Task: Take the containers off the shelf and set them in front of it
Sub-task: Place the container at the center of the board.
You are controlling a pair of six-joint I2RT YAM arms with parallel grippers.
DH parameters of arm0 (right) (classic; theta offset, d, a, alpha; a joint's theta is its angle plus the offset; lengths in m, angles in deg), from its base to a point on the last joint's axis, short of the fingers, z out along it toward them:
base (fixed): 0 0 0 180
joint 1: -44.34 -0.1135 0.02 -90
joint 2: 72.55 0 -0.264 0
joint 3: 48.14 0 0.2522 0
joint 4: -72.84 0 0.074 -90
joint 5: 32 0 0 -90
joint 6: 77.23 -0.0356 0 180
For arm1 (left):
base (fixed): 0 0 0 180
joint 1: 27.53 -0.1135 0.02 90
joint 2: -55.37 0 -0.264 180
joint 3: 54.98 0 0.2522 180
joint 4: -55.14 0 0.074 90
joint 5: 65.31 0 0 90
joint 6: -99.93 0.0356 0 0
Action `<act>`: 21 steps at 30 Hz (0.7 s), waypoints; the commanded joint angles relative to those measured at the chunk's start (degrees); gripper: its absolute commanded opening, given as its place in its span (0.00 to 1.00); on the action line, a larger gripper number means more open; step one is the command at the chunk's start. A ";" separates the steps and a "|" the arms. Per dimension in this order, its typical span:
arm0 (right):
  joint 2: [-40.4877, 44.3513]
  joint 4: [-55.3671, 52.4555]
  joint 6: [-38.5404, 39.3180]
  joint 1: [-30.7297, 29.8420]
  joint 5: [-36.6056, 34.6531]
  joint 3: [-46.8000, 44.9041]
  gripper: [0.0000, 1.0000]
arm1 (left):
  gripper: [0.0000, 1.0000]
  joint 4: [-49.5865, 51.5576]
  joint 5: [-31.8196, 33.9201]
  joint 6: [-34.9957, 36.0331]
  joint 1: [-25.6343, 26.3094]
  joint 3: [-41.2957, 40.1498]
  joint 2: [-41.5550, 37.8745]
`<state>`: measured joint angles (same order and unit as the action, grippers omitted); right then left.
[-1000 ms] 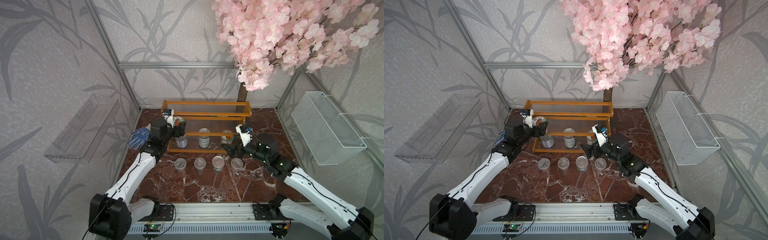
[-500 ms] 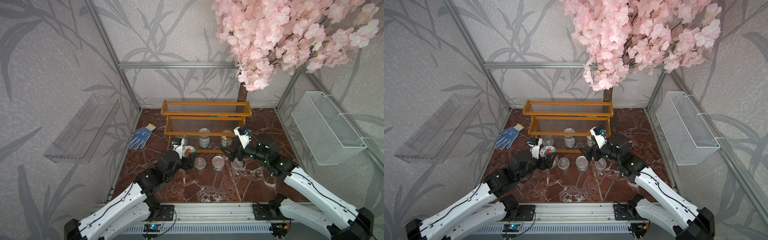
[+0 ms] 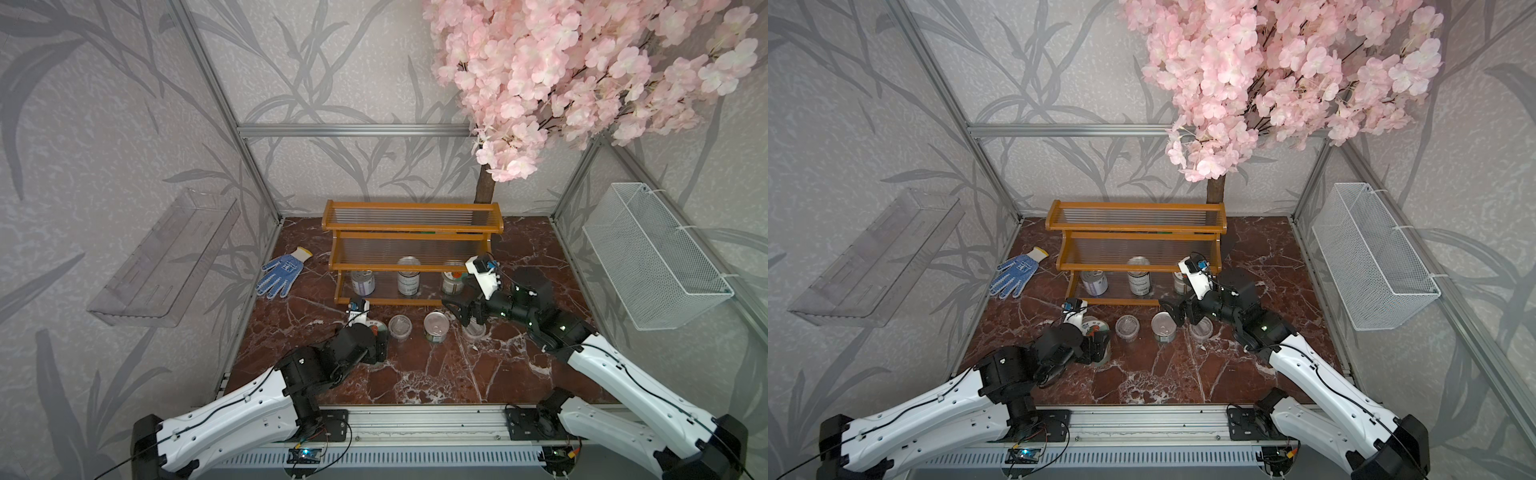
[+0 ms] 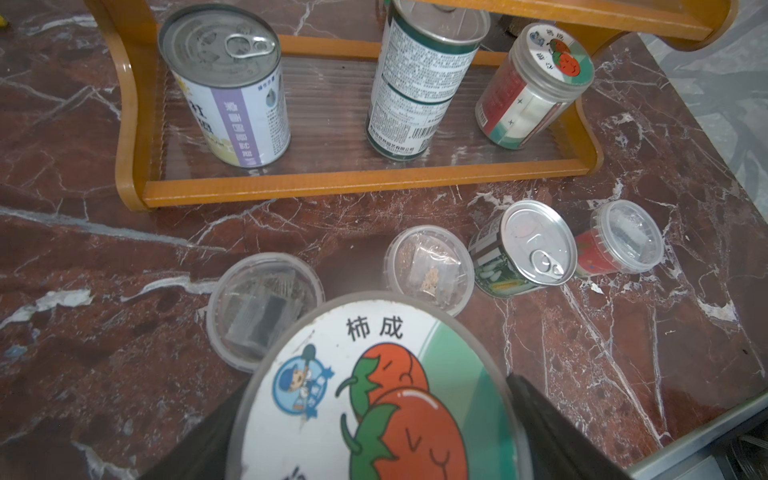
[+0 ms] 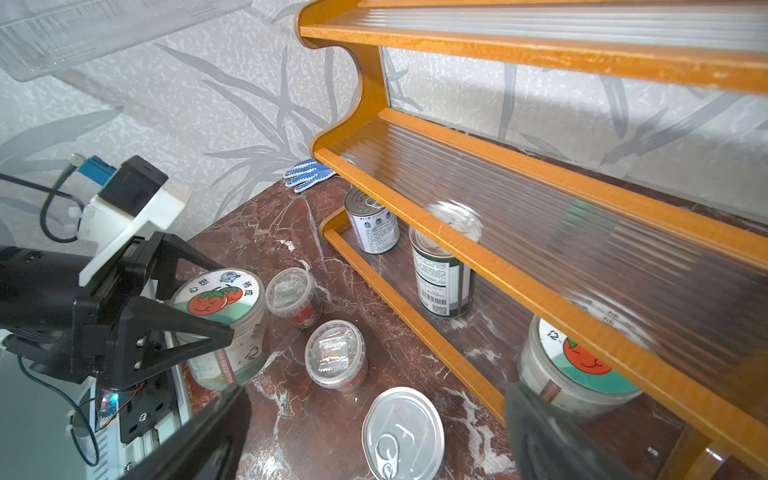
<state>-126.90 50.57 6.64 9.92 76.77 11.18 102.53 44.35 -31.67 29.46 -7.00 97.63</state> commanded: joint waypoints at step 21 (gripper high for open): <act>-0.67 2.01 1.13 0.36 1.17 -1.47 0.99 | 0.82 3.50 9.92 -11.14 1.72 -7.06 4.62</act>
<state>-127.29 51.09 7.08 9.97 77.55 10.44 105.24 51.87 -41.72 31.03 -13.51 102.46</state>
